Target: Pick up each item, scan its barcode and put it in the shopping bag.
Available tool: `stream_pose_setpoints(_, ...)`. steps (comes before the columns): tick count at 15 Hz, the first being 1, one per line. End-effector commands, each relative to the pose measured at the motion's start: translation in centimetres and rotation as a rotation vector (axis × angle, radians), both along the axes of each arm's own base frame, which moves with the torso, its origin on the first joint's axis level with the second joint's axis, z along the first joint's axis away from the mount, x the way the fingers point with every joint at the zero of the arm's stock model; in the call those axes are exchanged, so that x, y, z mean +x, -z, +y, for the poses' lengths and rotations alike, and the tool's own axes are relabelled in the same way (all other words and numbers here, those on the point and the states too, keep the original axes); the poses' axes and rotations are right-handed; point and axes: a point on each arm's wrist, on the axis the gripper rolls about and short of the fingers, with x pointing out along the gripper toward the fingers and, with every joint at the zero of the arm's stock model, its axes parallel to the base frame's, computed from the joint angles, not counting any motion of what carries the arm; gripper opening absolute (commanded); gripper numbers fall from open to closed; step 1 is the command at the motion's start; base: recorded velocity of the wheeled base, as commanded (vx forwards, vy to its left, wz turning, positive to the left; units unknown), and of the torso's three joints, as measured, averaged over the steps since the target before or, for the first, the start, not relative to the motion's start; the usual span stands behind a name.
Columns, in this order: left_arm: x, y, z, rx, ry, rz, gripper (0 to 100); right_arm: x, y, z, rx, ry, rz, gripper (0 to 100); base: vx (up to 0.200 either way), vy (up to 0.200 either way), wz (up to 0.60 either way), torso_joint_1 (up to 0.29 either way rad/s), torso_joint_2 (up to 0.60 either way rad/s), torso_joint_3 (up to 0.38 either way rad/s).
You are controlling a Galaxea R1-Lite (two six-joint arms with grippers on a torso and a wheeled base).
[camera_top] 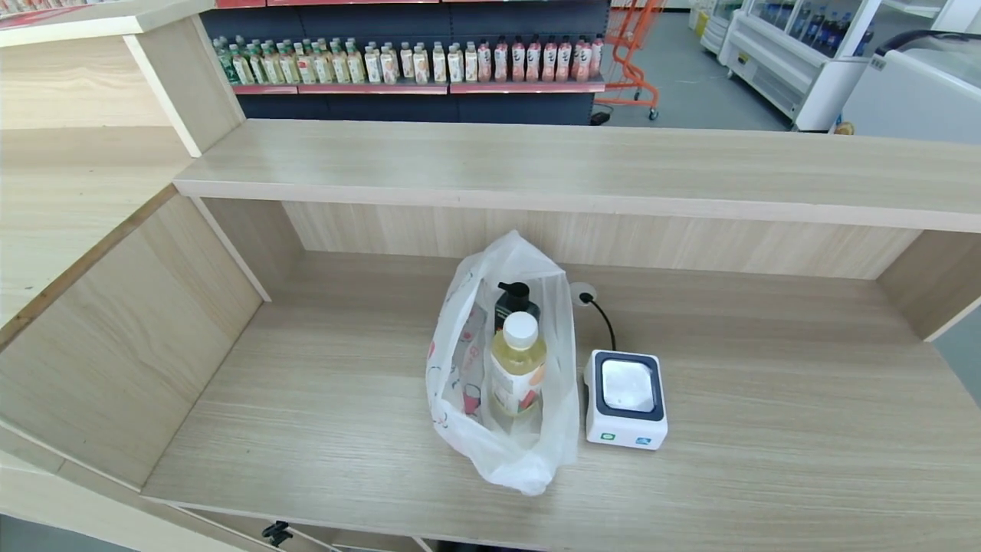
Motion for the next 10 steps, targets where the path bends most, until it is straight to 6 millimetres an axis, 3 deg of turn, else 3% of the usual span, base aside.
stream_pose_setpoints(1, 0.00, 0.00, 0.00, 0.000, 0.001, 0.000, 100, 0.03, -0.01, 0.00, 0.000, 0.000, 0.003, 0, 0.000, 0.000, 0.00, 0.000, 0.00, 0.000)
stream_pose_setpoints(10, 0.00, 0.00, 0.01, 0.000, 0.000, 0.000, 100, 0.03, -0.01, 0.02, -0.013, -0.005, 0.002, 0, 0.000, 0.000, 0.00, 0.000, 0.00, 0.000)
